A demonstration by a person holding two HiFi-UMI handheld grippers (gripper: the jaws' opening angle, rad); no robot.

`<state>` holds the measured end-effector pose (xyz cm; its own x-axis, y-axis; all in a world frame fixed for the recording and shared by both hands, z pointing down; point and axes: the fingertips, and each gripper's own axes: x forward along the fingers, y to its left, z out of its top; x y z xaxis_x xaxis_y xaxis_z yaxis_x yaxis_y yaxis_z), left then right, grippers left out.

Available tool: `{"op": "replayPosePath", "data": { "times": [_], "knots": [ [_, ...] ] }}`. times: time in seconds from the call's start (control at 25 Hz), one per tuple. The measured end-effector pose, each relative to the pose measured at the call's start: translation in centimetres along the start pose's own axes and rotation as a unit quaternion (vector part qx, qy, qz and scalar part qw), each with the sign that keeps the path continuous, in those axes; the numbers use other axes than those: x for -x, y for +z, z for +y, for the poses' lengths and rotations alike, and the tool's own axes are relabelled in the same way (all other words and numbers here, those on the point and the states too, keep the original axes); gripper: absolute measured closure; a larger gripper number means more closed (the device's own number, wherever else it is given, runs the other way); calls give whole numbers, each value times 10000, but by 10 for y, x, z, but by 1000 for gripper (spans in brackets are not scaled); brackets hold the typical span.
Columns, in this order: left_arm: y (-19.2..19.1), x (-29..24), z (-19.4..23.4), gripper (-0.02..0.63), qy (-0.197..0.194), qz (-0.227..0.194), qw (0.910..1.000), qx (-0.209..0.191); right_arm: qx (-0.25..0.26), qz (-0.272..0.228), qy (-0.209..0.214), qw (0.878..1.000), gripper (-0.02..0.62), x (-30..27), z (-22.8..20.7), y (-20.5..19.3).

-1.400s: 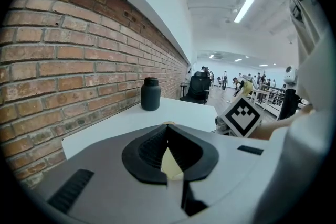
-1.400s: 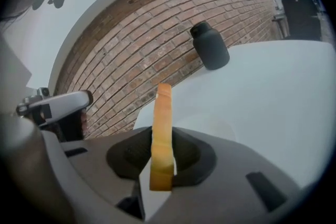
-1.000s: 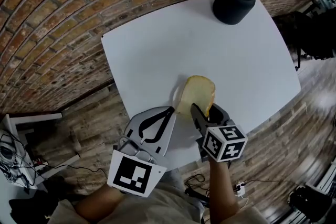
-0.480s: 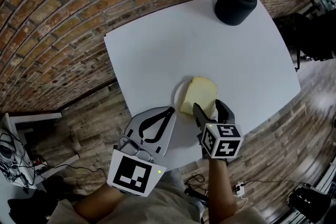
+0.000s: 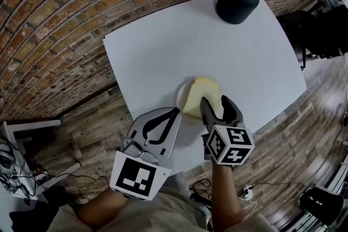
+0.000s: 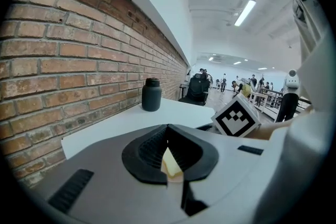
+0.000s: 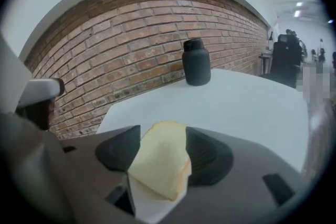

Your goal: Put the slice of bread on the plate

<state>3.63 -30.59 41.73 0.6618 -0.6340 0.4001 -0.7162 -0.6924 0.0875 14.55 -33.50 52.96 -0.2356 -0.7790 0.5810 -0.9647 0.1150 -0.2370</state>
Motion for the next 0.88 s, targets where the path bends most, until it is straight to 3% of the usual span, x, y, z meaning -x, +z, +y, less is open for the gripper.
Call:
{"op": "replayPosePath", "data": {
  "times": [0.44, 0.6, 0.88],
  "knots": [
    [24, -3, -31, 595, -431, -327, 9985, -55, 106, -1030, 12, 9946, 546, 67, 20, 55],
    [35, 7, -43, 595, -553, -492, 9972, -114, 418, -1383, 56, 9895, 584, 106, 40, 71],
    [60, 43, -66, 595, -708, -847, 9935, -261, 923, -1950, 11, 9764, 588, 177, 80, 90]
  ]
}}
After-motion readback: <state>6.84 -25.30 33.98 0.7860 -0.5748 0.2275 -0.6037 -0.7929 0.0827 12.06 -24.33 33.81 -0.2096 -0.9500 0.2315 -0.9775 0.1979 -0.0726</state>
